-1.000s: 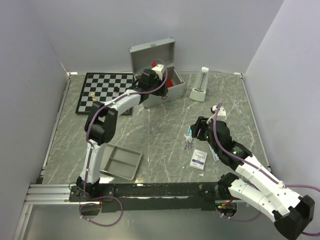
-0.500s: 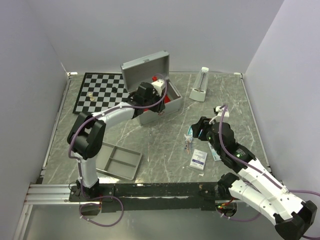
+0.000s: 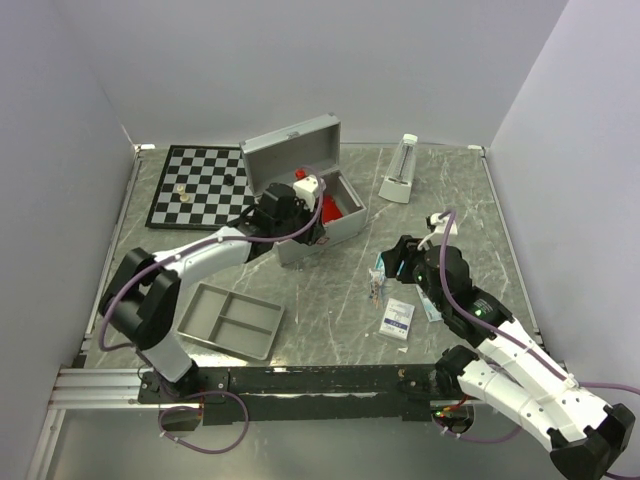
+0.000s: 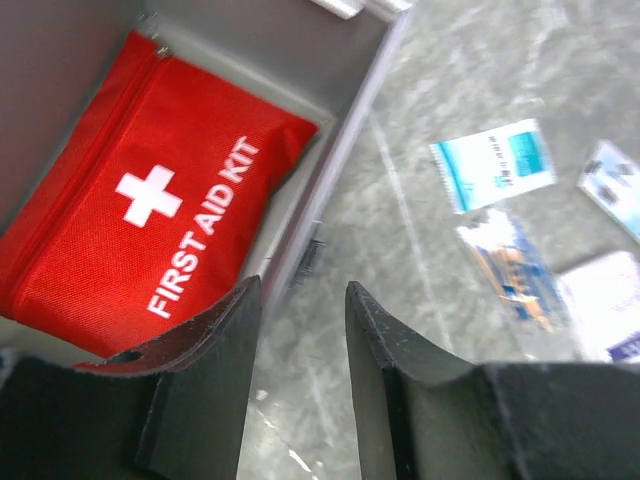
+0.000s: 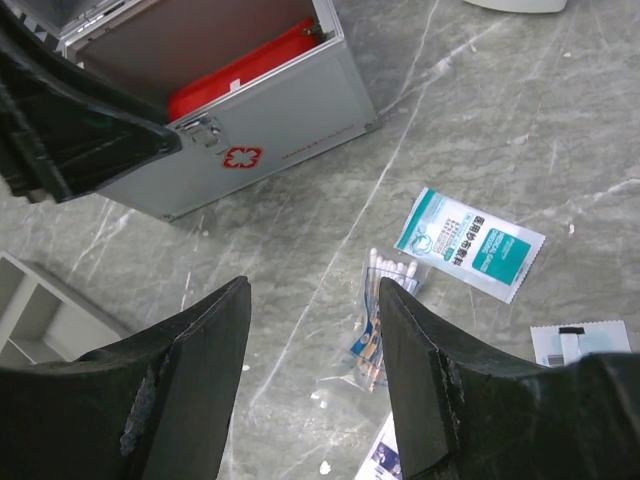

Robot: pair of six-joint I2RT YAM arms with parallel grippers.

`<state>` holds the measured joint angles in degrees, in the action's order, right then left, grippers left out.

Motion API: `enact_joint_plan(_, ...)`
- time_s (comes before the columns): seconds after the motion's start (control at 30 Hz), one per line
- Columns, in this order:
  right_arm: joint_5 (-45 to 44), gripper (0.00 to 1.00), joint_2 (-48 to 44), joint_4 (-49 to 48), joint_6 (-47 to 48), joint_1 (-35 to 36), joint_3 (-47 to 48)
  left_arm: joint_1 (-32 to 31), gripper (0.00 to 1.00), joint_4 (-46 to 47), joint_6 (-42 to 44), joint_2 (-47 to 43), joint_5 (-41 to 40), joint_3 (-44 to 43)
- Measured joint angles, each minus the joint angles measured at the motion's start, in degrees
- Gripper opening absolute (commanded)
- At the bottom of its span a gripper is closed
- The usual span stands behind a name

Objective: Organize the medicine kit

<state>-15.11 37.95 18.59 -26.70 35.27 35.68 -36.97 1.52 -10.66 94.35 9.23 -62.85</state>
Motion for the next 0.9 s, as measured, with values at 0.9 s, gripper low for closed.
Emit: enact_joint_plan(0.9, 16.00, 0.63, 26.95, 1.64, 5.66, 15.45, 8.17, -5.53, 0.71, -18.10, -30.05, -51.63, -36.24, 11.17)
